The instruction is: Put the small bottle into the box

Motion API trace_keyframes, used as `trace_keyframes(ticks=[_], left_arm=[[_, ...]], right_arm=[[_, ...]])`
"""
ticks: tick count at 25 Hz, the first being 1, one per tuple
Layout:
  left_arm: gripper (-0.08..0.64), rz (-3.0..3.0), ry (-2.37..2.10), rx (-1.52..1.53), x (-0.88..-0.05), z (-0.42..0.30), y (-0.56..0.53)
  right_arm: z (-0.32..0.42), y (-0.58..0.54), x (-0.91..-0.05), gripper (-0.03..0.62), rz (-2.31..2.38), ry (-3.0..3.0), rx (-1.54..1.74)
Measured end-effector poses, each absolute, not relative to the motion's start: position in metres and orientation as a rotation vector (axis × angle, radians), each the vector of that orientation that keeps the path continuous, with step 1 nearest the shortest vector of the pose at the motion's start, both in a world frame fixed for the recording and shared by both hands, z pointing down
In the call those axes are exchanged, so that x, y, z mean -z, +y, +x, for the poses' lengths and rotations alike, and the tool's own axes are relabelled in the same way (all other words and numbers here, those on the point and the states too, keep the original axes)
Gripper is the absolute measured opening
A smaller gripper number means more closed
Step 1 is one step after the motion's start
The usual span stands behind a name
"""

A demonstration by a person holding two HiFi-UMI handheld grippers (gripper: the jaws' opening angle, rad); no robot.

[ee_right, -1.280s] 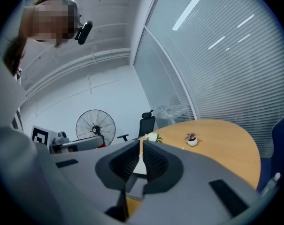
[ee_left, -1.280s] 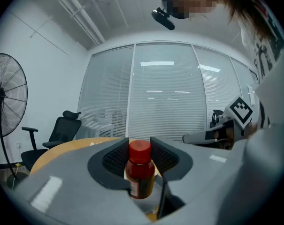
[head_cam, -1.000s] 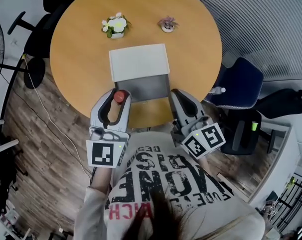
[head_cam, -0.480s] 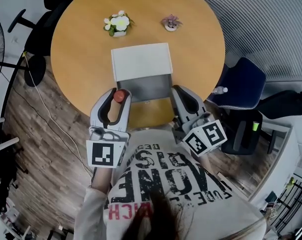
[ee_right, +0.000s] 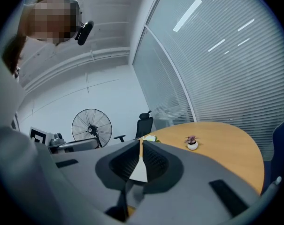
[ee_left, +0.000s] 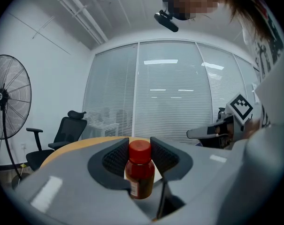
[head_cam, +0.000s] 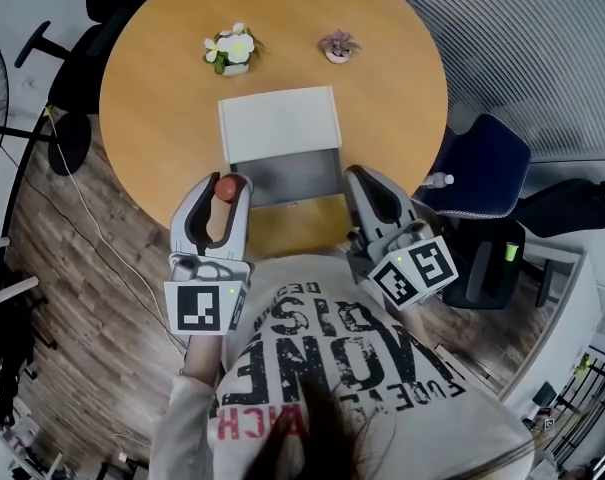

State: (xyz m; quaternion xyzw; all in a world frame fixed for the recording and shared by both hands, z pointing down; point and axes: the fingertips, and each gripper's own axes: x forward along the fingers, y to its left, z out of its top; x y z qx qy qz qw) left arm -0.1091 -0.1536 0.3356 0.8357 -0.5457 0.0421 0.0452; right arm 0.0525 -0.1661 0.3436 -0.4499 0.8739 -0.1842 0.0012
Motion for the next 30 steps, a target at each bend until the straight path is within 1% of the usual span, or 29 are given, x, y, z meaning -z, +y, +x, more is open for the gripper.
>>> trace_keyframes(ticks=[15, 30], left_arm=[[0.149, 2.568, -1.741, -0.118, -0.324, -0.136, -0.174], [0.149, 2.693, -1.500, -0.095, -0.342, -0.085, -0.187]], right_arm=[[0.061, -0.166, -0.345, 0.024, -1.478, 2.689, 0.578], [0.077, -0.156, -0.350, 0.024, -1.603, 2.616, 0.595]])
